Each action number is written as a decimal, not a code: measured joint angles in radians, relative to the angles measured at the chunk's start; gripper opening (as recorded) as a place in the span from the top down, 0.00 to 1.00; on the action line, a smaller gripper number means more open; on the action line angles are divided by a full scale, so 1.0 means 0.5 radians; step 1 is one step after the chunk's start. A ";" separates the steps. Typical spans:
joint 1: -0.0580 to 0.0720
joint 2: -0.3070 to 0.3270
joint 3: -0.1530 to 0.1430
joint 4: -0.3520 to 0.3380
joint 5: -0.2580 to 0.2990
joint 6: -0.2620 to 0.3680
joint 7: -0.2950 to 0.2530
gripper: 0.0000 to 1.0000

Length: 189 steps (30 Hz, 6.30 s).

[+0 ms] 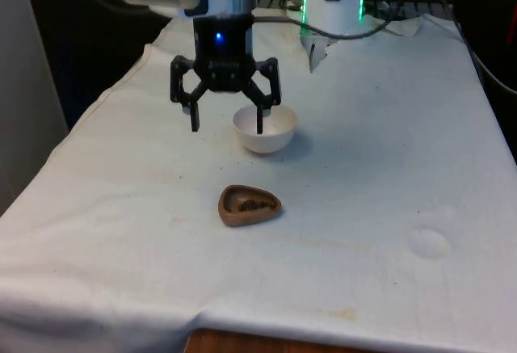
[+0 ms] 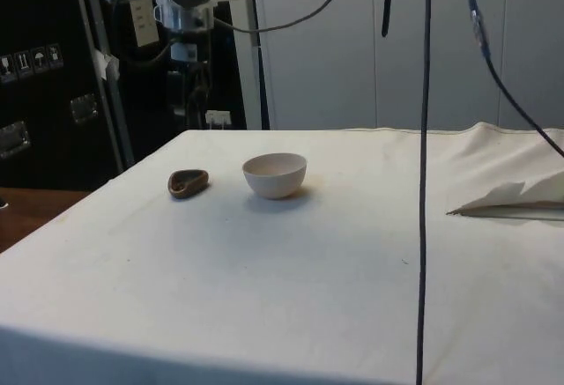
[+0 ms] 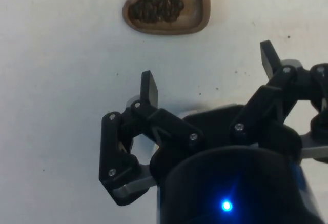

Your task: Pour the coffee beans from the cup into the bowl.

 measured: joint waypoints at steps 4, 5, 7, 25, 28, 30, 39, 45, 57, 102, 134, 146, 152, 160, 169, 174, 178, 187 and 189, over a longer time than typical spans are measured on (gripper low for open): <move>-0.004 0.048 0.000 0.000 0.022 0.060 -0.002 0.00; -0.004 0.048 0.000 0.000 0.022 0.060 -0.002 0.00; -0.006 0.074 0.000 0.000 0.030 0.094 -0.004 0.00; -0.008 0.186 -0.002 0.058 0.036 0.182 -0.006 0.00; -0.008 0.186 -0.002 0.058 0.036 0.182 -0.006 0.00; -0.008 0.186 -0.002 0.058 0.036 0.182 -0.006 0.00; -0.006 0.194 -0.002 0.058 0.036 0.182 -0.006 0.00; -0.012 0.218 -0.002 0.068 0.036 0.184 -0.006 0.00; -0.036 0.328 -0.012 0.186 0.130 0.174 -0.072 0.00; -0.058 0.522 -0.030 0.406 0.194 0.016 -0.148 0.00; -0.082 0.604 -0.046 0.478 0.416 -0.022 -0.328 0.00; -0.082 0.604 -0.050 0.478 0.420 -0.022 -0.328 0.00; -0.082 0.604 -0.050 0.478 0.422 -0.022 -0.328 0.40; -0.082 0.604 -0.050 0.478 0.422 -0.024 -0.328 0.84; -0.082 0.604 -0.050 0.478 0.422 -0.024 -0.328 1.00; -0.082 0.604 -0.050 0.478 0.422 -0.024 -0.328 1.00; -0.082 0.604 -0.050 0.478 0.422 -0.024 -0.328 1.00; -0.080 0.604 -0.050 0.478 0.422 -0.024 -0.328 1.00; -0.080 0.604 -0.050 0.478 0.422 -0.024 -0.328 1.00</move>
